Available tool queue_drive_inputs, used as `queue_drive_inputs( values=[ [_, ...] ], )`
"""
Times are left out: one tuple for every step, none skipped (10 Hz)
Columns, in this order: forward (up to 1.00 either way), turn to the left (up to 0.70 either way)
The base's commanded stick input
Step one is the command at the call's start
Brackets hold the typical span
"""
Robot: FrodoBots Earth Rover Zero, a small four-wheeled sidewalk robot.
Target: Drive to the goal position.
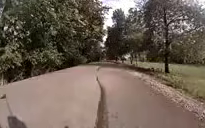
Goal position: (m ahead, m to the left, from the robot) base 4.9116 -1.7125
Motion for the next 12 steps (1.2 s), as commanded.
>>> queue_drive_inputs(
  values=[
    [0.7,0.0],
    [0.7,0.0],
    [0.7,0.0],
    [0.7,0.0],
    [0.7,0.0],
    [0.7,0.0],
    [0.7,0.0],
    [0.7,0.0],
    [0.7,0.0],
    [0.67,0.0],
    [0.53,0.0],
    [0.0,0.0]
  ],
)
